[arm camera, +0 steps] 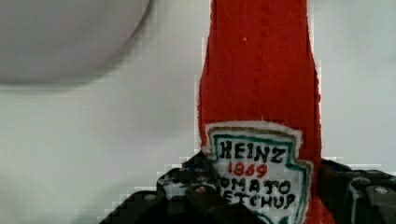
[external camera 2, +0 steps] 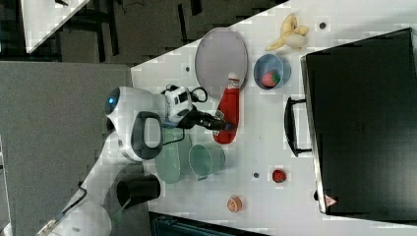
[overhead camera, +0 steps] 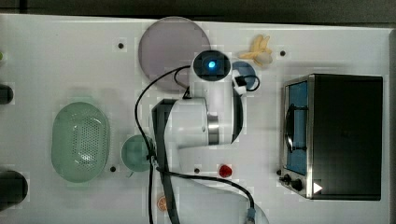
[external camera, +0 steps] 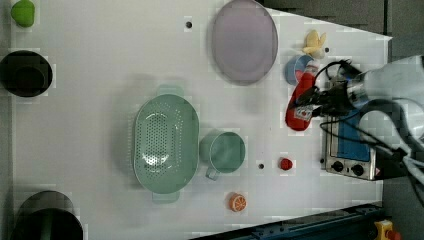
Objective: Pick ketchup from strainer and place it on the table
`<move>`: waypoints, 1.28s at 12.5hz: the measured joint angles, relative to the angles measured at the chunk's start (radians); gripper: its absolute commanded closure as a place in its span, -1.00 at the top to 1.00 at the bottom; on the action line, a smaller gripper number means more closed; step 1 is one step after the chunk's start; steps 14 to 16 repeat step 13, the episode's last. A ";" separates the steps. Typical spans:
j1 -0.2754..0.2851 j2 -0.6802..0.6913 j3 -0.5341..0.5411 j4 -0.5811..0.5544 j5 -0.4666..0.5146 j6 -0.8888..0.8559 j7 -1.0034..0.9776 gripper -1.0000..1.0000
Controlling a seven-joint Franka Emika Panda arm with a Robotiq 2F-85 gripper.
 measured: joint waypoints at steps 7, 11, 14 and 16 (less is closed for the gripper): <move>0.011 0.141 -0.054 -0.080 -0.023 0.251 -0.001 0.90; -0.009 0.135 -0.077 -0.105 -0.018 0.229 -0.001 1.00; -0.011 0.074 -0.070 -0.082 -0.023 0.165 -0.001 1.00; -0.011 0.074 -0.070 -0.082 -0.023 0.165 -0.001 1.00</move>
